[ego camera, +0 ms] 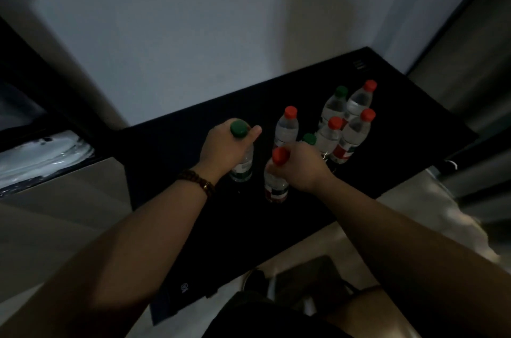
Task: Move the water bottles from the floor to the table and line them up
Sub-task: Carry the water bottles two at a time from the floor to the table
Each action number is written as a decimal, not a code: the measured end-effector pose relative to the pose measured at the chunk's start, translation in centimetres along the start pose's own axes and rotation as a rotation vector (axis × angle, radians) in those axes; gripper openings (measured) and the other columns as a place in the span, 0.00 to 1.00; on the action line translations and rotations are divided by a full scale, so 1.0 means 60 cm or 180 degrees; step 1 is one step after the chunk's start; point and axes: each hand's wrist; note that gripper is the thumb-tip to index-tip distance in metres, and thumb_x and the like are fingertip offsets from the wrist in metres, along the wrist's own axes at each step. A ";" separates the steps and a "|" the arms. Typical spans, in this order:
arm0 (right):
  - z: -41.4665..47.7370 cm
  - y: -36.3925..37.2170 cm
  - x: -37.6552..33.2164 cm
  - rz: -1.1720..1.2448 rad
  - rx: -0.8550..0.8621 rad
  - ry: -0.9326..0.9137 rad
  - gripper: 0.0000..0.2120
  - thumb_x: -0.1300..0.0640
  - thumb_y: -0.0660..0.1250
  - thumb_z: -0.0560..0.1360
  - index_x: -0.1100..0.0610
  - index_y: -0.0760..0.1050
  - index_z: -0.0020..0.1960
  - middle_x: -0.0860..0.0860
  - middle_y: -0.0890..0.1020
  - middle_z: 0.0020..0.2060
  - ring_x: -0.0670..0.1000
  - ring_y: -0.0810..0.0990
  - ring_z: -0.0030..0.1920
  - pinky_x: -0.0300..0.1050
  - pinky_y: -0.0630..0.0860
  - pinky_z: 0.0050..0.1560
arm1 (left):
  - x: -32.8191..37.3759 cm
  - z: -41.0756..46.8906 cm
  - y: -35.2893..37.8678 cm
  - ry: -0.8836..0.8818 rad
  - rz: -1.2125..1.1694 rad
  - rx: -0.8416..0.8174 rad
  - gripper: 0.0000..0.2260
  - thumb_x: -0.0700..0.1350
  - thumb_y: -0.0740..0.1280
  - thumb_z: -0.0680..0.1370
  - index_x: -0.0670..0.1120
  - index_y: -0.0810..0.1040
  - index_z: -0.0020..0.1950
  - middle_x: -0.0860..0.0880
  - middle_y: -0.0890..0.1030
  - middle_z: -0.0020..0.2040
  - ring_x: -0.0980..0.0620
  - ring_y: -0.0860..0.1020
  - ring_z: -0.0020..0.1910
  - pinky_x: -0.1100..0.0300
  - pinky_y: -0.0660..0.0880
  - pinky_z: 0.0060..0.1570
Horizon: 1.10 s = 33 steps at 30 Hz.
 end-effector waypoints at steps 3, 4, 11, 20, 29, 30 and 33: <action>0.041 -0.002 0.001 -0.0041 -0.0056 0.0061 0.15 0.48 0.77 0.73 0.44 0.70 0.37 0.42 0.76 0.33 0.40 0.73 0.34 0.36 0.63 0.31 | -0.019 0.044 0.018 -0.0073 -0.0089 -0.0081 0.14 0.65 0.70 0.75 0.55 0.81 0.46 0.56 0.83 0.43 0.57 0.82 0.44 0.59 0.79 0.44; 0.052 -0.002 0.001 -0.0035 -0.0056 0.0079 0.15 0.48 0.77 0.73 0.44 0.70 0.38 0.42 0.76 0.33 0.40 0.73 0.34 0.35 0.63 0.30 | -0.025 0.055 0.022 -0.0104 -0.0108 -0.0091 0.14 0.65 0.70 0.75 0.55 0.81 0.46 0.56 0.83 0.44 0.58 0.81 0.44 0.59 0.78 0.44; 0.088 0.012 0.019 0.0060 0.0001 0.0266 0.12 0.46 0.73 0.76 0.48 0.72 0.41 0.45 0.78 0.34 0.42 0.76 0.34 0.33 0.64 0.27 | -0.054 0.097 0.038 -0.0232 -0.0277 -0.0138 0.10 0.62 0.72 0.75 0.57 0.81 0.46 0.59 0.82 0.43 0.66 0.80 0.42 0.70 0.73 0.39; 0.104 0.022 0.007 -0.0216 -0.0034 0.0328 0.11 0.50 0.70 0.79 0.54 0.70 0.47 0.48 0.74 0.36 0.43 0.72 0.34 0.40 0.63 0.28 | -0.090 0.111 0.063 -0.0332 -0.0219 -0.0341 0.11 0.64 0.72 0.73 0.58 0.81 0.45 0.59 0.83 0.43 0.68 0.79 0.43 0.69 0.73 0.40; 0.095 -0.006 -0.039 -0.0613 -0.0413 0.0261 0.15 0.54 0.66 0.81 0.59 0.71 0.64 0.59 0.80 0.53 0.60 0.80 0.51 0.58 0.81 0.50 | -0.091 0.122 0.054 -0.0301 0.0077 -0.0694 0.14 0.53 0.78 0.73 0.57 0.78 0.54 0.62 0.80 0.45 0.72 0.78 0.42 0.78 0.70 0.34; 0.092 -0.010 -0.044 -0.0690 -0.0411 0.0233 0.17 0.53 0.67 0.81 0.59 0.71 0.65 0.59 0.80 0.54 0.60 0.80 0.52 0.59 0.81 0.51 | -0.091 0.121 0.048 -0.0293 0.0099 -0.0658 0.14 0.53 0.79 0.73 0.58 0.77 0.54 0.62 0.80 0.45 0.74 0.77 0.42 0.79 0.70 0.33; 0.076 -0.023 -0.062 -0.0933 -0.0313 0.0110 0.22 0.50 0.69 0.81 0.59 0.69 0.69 0.60 0.80 0.58 0.61 0.80 0.55 0.59 0.81 0.52 | -0.081 0.103 0.022 -0.0213 0.0094 -0.0546 0.19 0.59 0.78 0.71 0.57 0.77 0.57 0.62 0.80 0.49 0.70 0.79 0.47 0.77 0.71 0.37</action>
Point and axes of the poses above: each hand's wrist, its own z-axis towards the middle knuckle, its own y-axis out of the palm, x = y × z
